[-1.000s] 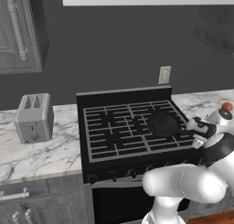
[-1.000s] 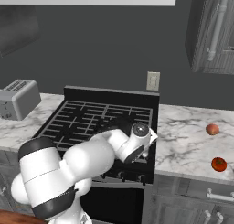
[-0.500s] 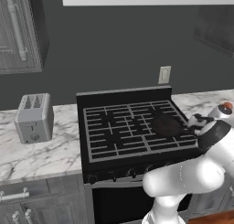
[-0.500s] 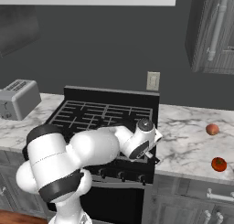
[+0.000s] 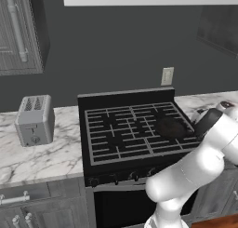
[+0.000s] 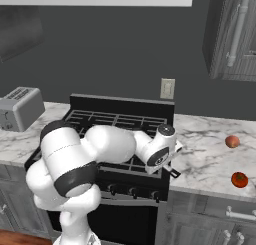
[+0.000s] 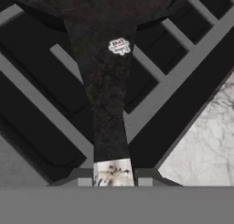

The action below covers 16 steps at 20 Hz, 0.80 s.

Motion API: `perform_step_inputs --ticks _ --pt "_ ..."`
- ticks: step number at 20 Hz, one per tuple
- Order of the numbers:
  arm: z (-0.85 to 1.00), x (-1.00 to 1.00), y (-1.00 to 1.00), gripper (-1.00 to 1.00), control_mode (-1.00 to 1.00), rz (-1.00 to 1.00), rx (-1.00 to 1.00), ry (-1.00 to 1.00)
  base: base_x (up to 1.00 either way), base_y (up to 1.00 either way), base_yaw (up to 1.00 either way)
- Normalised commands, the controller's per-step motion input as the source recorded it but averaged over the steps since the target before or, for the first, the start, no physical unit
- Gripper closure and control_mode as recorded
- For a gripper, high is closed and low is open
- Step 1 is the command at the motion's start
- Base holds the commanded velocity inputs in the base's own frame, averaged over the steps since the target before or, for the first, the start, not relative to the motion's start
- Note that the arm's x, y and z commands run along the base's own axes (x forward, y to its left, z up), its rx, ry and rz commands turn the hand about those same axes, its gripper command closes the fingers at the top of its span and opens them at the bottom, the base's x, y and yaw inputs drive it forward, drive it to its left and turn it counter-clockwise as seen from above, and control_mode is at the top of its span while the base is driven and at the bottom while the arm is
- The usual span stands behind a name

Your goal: Place the pan on the front right burner on the stove. Then place the tomato and the onion in the pan and turn on the front right burner.

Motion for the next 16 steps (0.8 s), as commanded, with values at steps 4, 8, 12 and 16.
perform_step_inputs --ticks 4,8,12,16 --pt "-0.18 0.06 -0.02 -1.0 -1.0 0.0 0.0 0.06 0.0 0.0 0.0" --pt "-0.12 0.0 -0.05 -1.0 -1.0 0.0 0.0 0.05 0.0 0.0 0.0" --pt "-0.01 0.0 -0.03 -1.0 -1.0 0.0 0.0 0.01 0.0 0.0 0.0" --pt "0.57 -0.31 -0.01 -1.0 -1.0 0.0 0.0 -0.04 0.0 0.0 0.0"
